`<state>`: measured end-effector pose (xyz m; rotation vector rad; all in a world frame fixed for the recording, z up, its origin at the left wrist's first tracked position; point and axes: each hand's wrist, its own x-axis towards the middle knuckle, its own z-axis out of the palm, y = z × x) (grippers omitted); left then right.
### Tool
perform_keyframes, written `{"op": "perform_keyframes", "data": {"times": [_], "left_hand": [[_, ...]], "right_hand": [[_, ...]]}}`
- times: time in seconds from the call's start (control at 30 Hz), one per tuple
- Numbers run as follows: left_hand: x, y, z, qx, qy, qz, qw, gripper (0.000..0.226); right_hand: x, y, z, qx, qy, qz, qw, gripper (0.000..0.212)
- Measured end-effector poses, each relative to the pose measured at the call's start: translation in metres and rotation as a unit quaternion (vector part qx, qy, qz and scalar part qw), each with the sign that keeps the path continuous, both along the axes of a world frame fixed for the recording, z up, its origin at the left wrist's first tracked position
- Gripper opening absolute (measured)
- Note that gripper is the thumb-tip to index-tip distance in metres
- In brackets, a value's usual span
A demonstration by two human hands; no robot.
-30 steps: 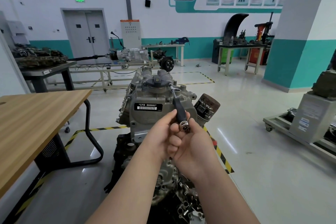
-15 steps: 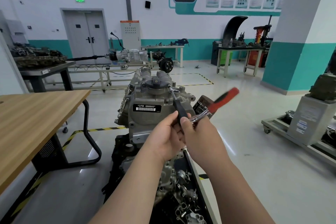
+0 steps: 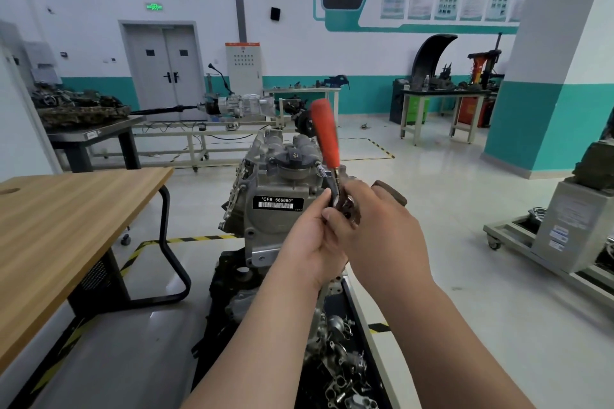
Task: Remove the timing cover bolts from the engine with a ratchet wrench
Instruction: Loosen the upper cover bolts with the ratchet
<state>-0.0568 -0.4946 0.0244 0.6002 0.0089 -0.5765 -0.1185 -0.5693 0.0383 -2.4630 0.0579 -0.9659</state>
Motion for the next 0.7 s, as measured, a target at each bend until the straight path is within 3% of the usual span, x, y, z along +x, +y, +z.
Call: {"op": "perform_keyframes", "data": {"times": [0.1, 0.23, 0.63, 0.7], "left_hand": [[-0.001, -0.003, 0.008, -0.004, -0.003, 0.0, 1.0, 0.023], [0.0, -0.004, 0.012, -0.011, -0.003, -0.014, 1.0, 0.032], [0.009, -0.001, 0.002, 0.021, -0.083, -0.046, 0.995, 0.033], [0.01, -0.003, -0.001, 0.019, -0.075, -0.047, 0.996, 0.045]], "right_hand": [[0.0, -0.001, 0.002, 0.016, -0.007, -0.003, 1.0, 0.031], [-0.001, 0.0, 0.002, 0.043, 0.0, 0.002, 0.999, 0.029], [0.005, -0.003, 0.003, -0.039, 0.041, -0.094, 0.994, 0.035], [0.009, -0.004, -0.001, -0.044, 0.06, -0.096, 0.993, 0.041]]}}
